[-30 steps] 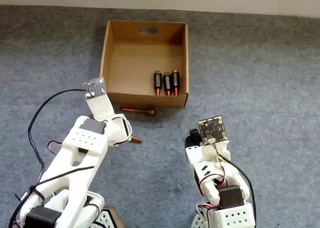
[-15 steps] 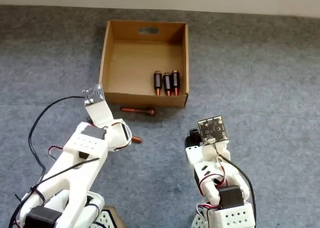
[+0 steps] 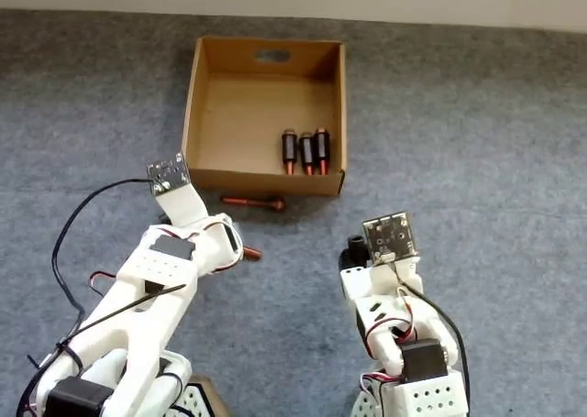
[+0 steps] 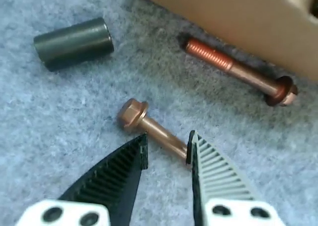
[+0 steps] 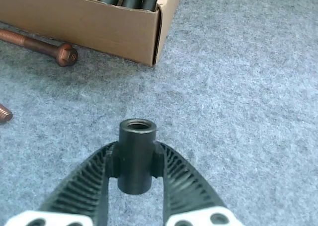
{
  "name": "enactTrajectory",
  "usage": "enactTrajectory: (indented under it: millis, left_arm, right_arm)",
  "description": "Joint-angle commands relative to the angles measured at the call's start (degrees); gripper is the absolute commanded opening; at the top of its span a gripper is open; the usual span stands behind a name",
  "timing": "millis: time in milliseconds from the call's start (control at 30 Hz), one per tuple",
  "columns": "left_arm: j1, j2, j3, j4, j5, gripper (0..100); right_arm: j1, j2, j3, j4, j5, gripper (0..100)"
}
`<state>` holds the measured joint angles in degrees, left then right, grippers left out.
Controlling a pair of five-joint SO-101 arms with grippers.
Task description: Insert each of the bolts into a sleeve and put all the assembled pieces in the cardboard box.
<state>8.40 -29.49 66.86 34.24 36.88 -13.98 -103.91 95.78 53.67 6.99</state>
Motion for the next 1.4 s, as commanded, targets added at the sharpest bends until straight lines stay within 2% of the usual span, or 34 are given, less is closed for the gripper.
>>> enactTrajectory:
  millis: [0, 433, 600, 733, 933, 1000, 1100, 1267, 1367]
  left_arm:
    - [-0.57, -0.22, -0.13, -1.49, 0.53, 17]
    - [-0.57, 0.13, 0.22, -1.05, 0.53, 17]
    - [-0.92, 8.13, -3.38, -0.79, 0.35, 17]
    - [-0.57, 13.93, -9.36, 3.60, 0.53, 16]
    - [-0.57, 14.99, -10.15, 4.48, 0.53, 16]
    - [-0.57, 14.99, -10.15, 4.57, 0.53, 13]
    - [-0.57, 14.99, -10.42, 6.07, 0.09, 1]
    - [-0.66, 14.90, -10.59, 11.25, -4.75, 2]
    - [-0.57, 14.11, -11.30, 14.95, -12.57, 2]
  right_arm:
    - [0.40, -1.10, 2.95, 0.13, 0.70, 0.6]
    - [0.40, -1.10, 2.95, 0.13, 0.70, 0.6]
    - [0.40, -1.10, 2.95, 0.13, 0.70, 0.6]
    - [0.48, -1.10, 2.95, 0.13, 0.70, 0.6]
    - [0.48, -1.10, 2.95, 0.04, 0.70, 0.6]
    - [0.48, -1.10, 2.95, 0.04, 0.70, 0.6]
    - [0.48, -1.10, 2.95, 0.04, 0.70, 0.6]
    - [0.40, -1.10, 2.95, 0.04, 0.70, 0.6]
    - [0.40, -1.10, 2.95, 0.04, 0.70, 0.6]
